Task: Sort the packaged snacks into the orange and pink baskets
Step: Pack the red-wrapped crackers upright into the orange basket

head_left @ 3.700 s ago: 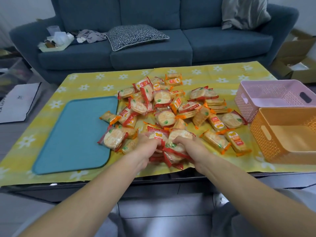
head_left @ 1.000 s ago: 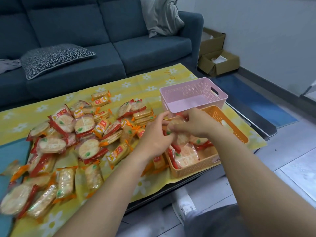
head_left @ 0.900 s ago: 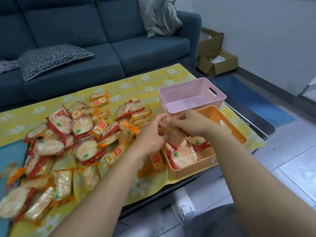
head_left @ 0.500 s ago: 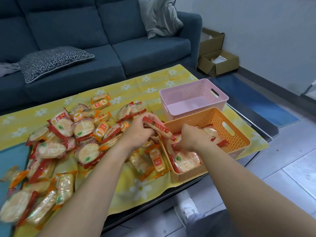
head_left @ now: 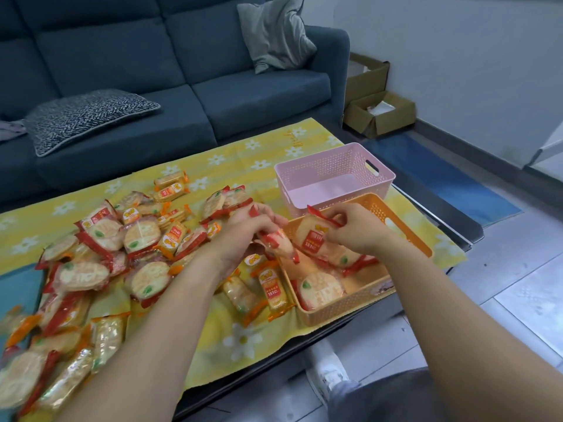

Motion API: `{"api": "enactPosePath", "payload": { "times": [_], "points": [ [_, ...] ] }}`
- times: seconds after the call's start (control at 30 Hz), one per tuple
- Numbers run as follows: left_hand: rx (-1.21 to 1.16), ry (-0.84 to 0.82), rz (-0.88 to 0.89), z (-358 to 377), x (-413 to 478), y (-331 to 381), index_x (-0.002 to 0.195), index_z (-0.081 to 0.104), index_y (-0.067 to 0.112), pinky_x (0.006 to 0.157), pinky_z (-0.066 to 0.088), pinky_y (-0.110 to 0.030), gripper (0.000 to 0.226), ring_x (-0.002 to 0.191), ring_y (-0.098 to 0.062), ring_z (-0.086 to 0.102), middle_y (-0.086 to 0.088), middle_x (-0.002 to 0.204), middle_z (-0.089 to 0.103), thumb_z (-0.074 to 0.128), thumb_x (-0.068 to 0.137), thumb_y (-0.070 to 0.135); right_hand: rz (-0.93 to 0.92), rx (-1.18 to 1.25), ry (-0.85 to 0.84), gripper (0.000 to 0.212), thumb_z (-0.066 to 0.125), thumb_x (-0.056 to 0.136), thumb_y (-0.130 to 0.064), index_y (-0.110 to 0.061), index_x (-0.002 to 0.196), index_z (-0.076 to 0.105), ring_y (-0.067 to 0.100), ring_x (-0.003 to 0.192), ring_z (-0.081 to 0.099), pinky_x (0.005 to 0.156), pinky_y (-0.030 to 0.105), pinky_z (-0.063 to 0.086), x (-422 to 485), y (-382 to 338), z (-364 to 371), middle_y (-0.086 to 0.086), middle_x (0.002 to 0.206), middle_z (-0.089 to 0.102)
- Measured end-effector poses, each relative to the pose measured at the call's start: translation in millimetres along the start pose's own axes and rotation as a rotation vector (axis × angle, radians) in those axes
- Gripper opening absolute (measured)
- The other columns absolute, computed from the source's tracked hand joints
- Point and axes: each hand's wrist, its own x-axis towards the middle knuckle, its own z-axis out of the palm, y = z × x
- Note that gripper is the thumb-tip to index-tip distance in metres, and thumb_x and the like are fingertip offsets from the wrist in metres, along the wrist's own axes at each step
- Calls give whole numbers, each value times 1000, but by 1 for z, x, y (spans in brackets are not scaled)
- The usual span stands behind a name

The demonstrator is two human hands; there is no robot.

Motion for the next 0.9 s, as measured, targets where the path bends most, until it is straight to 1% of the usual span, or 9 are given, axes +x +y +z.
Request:
{"api": "enactPosePath", "payload": {
  "times": [0.07, 0.13, 0.2, 0.3, 0.43, 0.57, 0.73, 0.83, 0.9],
  "points": [
    [99, 15, -33, 5, 0, 2, 86, 59, 17, 65, 50, -34, 22, 87, -23, 64, -8, 110, 73, 60, 65, 11, -3, 40, 31, 15, 71, 86, -19, -25, 100, 67, 11, 82, 62, 65, 26, 49, -1, 3, -3, -8, 92, 65],
    [268, 48, -36, 9, 0, 4, 100, 62, 19, 68, 52, -37, 37, 90, -23, 65, -9, 115, 68, 61, 64, 13, -21, 52, 47, 11, 71, 86, -16, -25, 90, 67, 12, 79, 61, 65, 27, 48, -1, 5, -6, -7, 89, 66],
    [391, 71, -25, 13, 3, 2, 115, 57, 23, 69, 55, -39, 44, 96, -23, 64, -5, 117, 60, 66, 76, 7, -61, 52, 60, 22, 67, 84, -3, -25, 82, 68, 15, 85, 63, 73, 25, 51, -2, 7, -8, -7, 86, 68],
    [544, 199, -24, 23, 5, -2, 113, 55, 21, 68, 60, -41, 41, 88, -24, 65, -4, 108, 57, 72, 79, 9, -132, -30, 83, 42, 50, 79, 14, -21, 80, 72, 9, 82, 59, 61, 10, 42, -4, 7, -8, -8, 82, 67],
    [900, 376, -4, 44, 4, -8, 107, 51, 21, 64, 43, -31, 41, 89, -21, 52, -4, 118, 47, 78, 76, 21, -169, -164, 91, 51, 48, 77, 13, -33, 80, 69, 11, 85, 58, 71, 30, 47, -6, 4, 2, -10, 93, 60],
    [1091, 436, 9, 58, 5, -18, 123, 46, 19, 61, 42, -34, 44, 82, -26, 53, -7, 126, 44, 70, 86, 23, -260, -186, 31, 44, 53, 81, 11, -22, 99, 76, 17, 92, 57, 80, 28, 45, -11, -9, 16, 0, 106, 58],
    [981, 438, 176, 56, 2, -33, 127, 49, 29, 66, 45, -34, 32, 93, -22, 59, 1, 126, 47, 56, 96, 34, -229, -23, 5, 49, 48, 80, 15, -16, 106, 76, 19, 102, 64, 88, 33, 53, -12, -15, 31, 2, 109, 71],
    [976, 361, 323, 48, 0, -42, 126, 57, 34, 86, 40, -29, 31, 116, -16, 47, 9, 124, 52, 50, 96, 33, -197, 74, 47, 39, 56, 84, 8, -13, 115, 67, 19, 102, 63, 86, 30, 52, -9, -12, 40, 3, 109, 70],
    [1040, 260, 355, 44, -2, -44, 126, 59, 38, 93, 34, -29, 35, 120, -15, 39, 12, 125, 51, 54, 92, 35, -122, 140, 35, 36, 64, 84, 0, -12, 117, 56, 18, 99, 62, 76, 24, 49, -6, -7, 45, 1, 105, 65]
  ]
}}
